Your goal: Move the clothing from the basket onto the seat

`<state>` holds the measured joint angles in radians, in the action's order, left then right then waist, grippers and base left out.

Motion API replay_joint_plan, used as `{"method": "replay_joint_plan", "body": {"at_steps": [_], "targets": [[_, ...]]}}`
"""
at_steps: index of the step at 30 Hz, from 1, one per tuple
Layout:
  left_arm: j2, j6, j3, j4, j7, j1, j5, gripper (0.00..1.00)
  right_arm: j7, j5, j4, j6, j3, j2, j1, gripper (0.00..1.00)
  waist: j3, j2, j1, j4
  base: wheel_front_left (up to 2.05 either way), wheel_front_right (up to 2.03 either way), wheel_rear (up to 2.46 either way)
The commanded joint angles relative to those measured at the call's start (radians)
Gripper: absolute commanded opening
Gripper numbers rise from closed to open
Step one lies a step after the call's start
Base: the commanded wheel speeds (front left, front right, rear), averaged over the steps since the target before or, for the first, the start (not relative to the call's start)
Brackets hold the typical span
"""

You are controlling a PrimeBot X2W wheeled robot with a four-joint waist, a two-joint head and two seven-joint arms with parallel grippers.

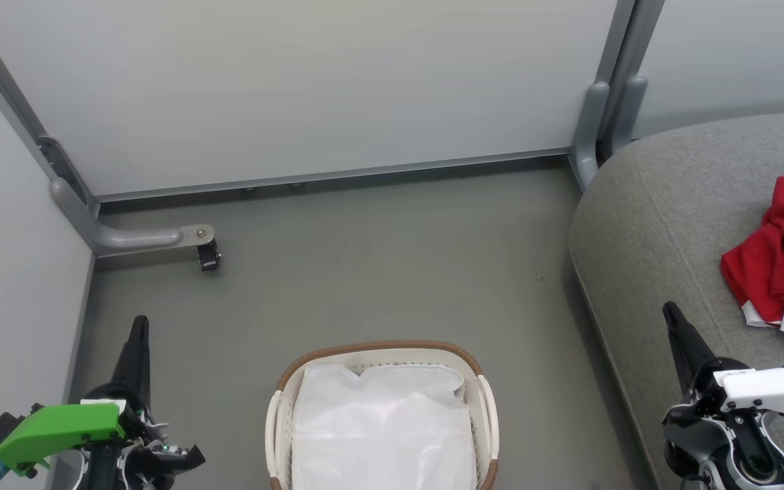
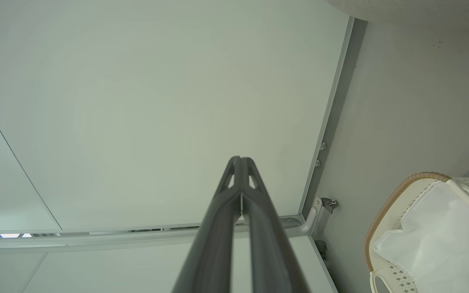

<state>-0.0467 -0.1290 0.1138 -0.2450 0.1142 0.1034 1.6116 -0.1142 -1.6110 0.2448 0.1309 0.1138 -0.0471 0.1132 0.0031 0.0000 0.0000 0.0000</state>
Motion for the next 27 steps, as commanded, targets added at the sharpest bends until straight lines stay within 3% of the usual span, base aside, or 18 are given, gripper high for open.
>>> {"method": "replay_joint_plan", "body": {"at_steps": [1, 27], "targets": [[-0.007, -0.005, 0.002, 0.001, 0.003, 0.011, 0.003, 0.00, -0.003, -0.004, -0.003, 0.000, 0.002, -0.006, -0.010, 0.00, 0.000, 0.0000, 0.0000, 0.000, 0.00, 0.00, 0.00], [-0.007, -0.005, 0.002, 0.002, 0.003, 0.011, 0.003, 0.00, -0.003, -0.004, -0.003, 0.000, 0.002, -0.006, -0.010, 0.00, 0.000, 0.0000, 0.0000, 0.000, 0.00, 0.00, 0.00]]}}
